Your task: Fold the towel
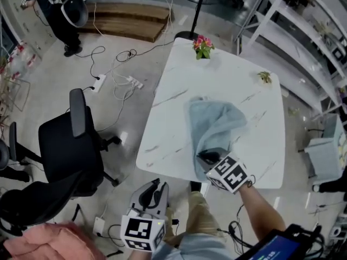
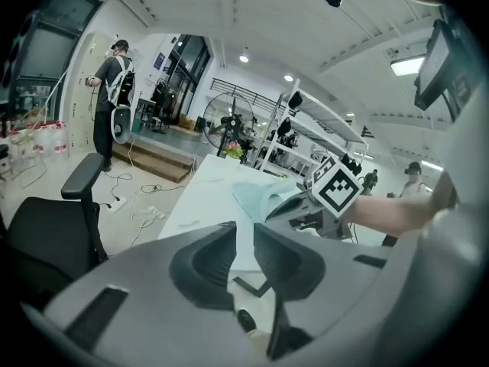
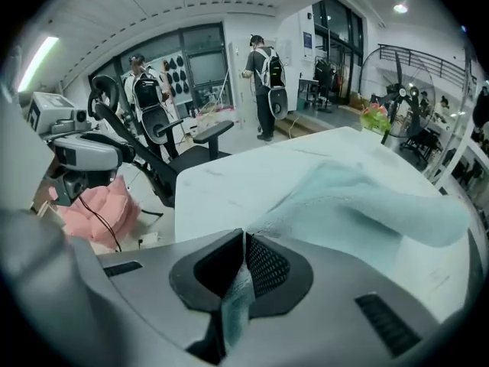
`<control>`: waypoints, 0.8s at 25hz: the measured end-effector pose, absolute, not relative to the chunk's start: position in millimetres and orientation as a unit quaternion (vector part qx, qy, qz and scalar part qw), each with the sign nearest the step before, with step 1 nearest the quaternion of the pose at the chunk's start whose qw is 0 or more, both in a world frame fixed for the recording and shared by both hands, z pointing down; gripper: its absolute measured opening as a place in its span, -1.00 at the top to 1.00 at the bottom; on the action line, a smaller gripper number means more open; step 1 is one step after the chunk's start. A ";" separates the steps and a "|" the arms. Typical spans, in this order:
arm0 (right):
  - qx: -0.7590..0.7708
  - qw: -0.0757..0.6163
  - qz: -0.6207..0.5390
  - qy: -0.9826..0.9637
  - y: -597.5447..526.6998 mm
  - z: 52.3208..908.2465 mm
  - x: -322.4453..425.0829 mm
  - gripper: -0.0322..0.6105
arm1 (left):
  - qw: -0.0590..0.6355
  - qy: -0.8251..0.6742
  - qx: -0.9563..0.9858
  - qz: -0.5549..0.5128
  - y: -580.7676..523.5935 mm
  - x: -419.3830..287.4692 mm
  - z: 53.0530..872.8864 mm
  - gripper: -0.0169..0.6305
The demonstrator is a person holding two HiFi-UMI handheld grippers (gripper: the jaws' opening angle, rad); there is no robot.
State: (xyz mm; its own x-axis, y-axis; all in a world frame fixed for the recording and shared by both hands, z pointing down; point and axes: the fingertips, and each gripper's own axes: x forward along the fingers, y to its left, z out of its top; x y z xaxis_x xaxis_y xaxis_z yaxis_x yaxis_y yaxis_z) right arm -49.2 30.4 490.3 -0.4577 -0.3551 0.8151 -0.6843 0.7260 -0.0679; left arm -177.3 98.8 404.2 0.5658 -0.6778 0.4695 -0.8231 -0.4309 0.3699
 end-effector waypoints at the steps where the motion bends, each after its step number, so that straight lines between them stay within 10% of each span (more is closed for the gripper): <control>1: 0.310 0.418 0.201 -0.830 30.7 493.7 -50.6 0.80 | 0.293 -0.447 0.835 0.129 98.8 -175.9 405.4 0.72; 20: 0.347 0.320 0.183 -0.863 30.0 401.2 -7.1 0.37 | 0.251 -0.394 0.877 0.112 65.2 -110.9 373.7 0.72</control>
